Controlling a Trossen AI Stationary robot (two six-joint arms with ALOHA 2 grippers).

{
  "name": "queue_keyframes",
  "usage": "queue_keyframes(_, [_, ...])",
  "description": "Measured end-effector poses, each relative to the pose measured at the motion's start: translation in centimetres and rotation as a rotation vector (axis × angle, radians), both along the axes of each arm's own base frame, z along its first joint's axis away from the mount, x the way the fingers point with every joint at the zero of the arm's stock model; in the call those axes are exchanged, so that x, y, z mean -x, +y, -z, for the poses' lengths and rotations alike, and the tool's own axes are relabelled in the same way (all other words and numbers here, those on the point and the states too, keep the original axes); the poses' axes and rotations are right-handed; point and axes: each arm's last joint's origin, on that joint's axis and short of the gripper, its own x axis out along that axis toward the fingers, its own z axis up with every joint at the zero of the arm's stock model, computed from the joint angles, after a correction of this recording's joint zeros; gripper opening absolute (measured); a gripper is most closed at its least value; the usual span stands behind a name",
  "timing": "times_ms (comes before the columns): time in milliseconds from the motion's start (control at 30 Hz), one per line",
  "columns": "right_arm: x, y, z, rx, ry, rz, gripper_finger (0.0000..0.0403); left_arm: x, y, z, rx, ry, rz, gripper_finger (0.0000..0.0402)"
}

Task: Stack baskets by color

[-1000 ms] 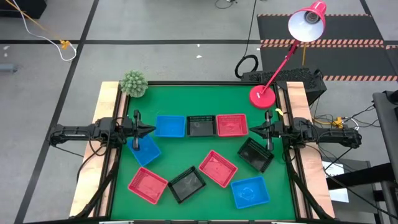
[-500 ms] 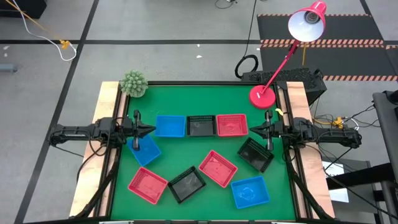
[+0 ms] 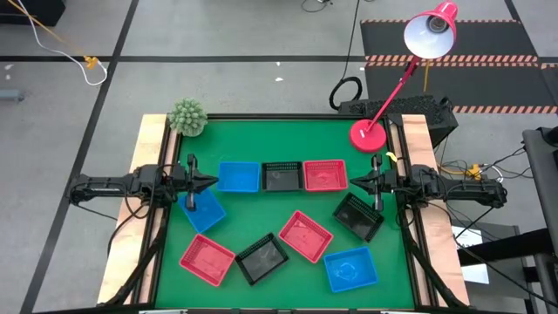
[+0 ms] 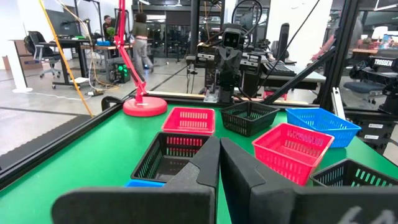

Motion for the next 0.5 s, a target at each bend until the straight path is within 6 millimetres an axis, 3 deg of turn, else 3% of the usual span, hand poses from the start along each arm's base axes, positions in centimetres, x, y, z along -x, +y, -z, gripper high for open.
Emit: queue_keyframes(500, [0.00, 0.00, -0.07, 0.000, -0.007, 0.000, 0.0000, 0.00, 0.00, 0.01, 0.000, 0.000, 0.000, 0.0017])
